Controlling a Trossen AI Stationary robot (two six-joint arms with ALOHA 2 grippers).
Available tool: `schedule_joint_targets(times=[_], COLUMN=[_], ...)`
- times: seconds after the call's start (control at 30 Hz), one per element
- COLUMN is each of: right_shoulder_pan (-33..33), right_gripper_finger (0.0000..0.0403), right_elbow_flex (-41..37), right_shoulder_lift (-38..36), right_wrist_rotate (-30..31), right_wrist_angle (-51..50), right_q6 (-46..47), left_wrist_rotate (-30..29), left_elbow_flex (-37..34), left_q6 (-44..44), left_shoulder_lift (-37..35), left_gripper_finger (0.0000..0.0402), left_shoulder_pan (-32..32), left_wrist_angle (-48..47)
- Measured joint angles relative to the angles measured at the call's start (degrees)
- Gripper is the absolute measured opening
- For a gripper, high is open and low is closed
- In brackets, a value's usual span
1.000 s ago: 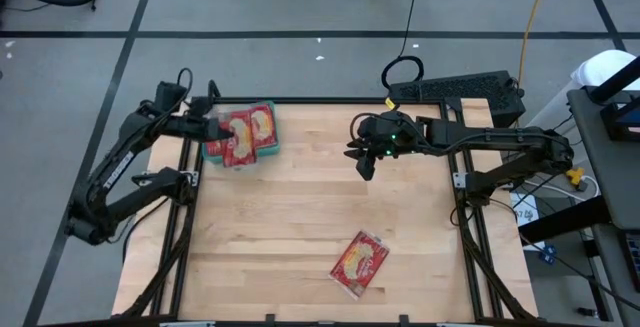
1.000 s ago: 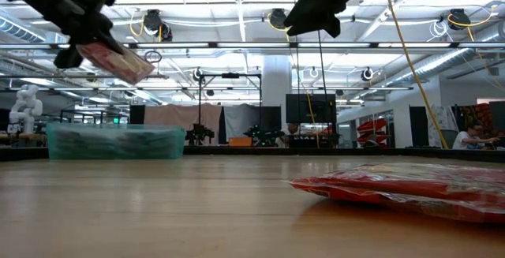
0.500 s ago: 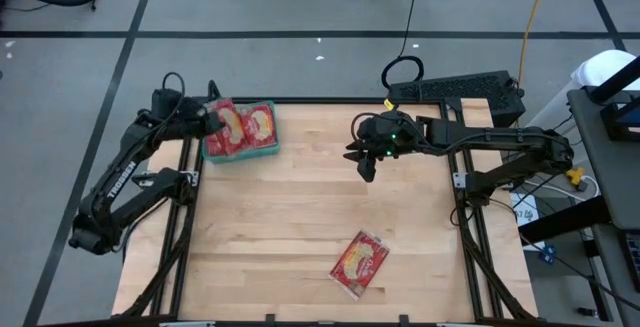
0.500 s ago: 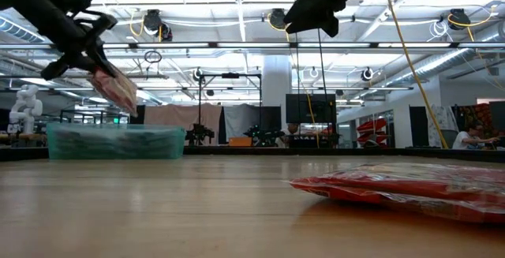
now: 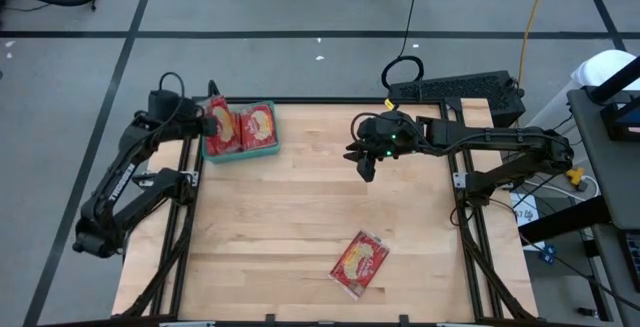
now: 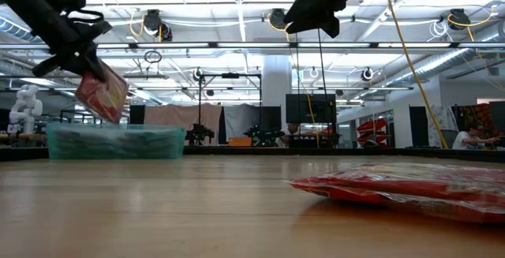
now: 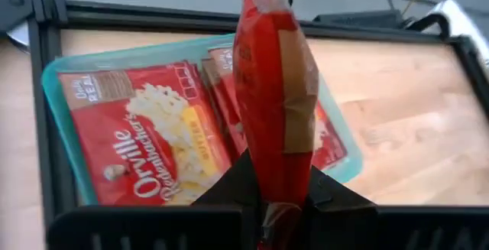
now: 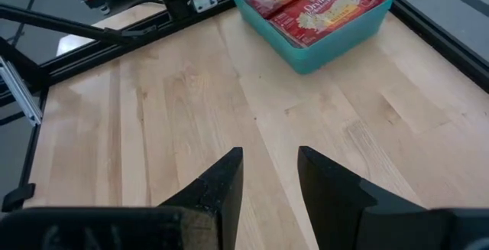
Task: Sort popcorn bags into baskets
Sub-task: Put the red popcorn bag into the blue bin
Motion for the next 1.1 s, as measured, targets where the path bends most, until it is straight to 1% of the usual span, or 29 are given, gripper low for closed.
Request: schedule_joint_targets(times=[0.13, 0.2, 0.47, 0.63, 0.7, 0.77, 0.87, 1.1], right_shoulder_pan=[0.0, 0.0, 0.0, 0.0, 0.0, 0.0, 0.0, 0.0], right_gripper_finger=[0.0118, 0.0118, 0.0118, 0.0118, 0.0118, 0.0118, 0.0118, 0.0118], right_elbow_flex=[0.0, 0.0, 0.0, 0.0, 0.0, 0.0, 0.0, 0.0], right_shoulder_lift=[0.0, 0.0, 0.0, 0.0, 0.0, 0.0, 0.0, 0.0], right_wrist_rotate=[0.0, 0.0, 0.0, 0.0, 0.0, 0.0, 0.0, 0.0], right_wrist_angle=[0.0, 0.0, 0.0, 0.0, 0.0, 0.0, 0.0, 0.0], right_q6=[-0.3, -0.4, -0.4, 0.0, 0.5, 1.0, 1.6, 1.7], left_wrist_rotate=[-0.9, -0.2, -0.2, -0.3, -1.0, -3.0, -4.8, -6.7], left_elbow_flex=[0.0, 0.0, 0.0, 0.1, 0.1, 0.1, 0.1, 0.1], left_q6=[5.1, 6.7, 11.4, 11.7, 11.8, 11.1, 10.5, 9.6], left_shoulder_lift=[0.9, 1.4, 4.8, 7.3, 8.1, 8.2, 8.2, 8.1], left_gripper_finger=[0.003, 0.003, 0.0031, 0.0036, 0.0048, 0.0068, 0.0105, 0.0193], left_shoulder_pan=[1.7, 2.5, 3.8, 3.8, 3.8, 3.8, 3.8, 3.8], left_wrist_angle=[0.0, -0.2, -3.8, -3.9, -3.9, -4.1, -4.3, -4.4])
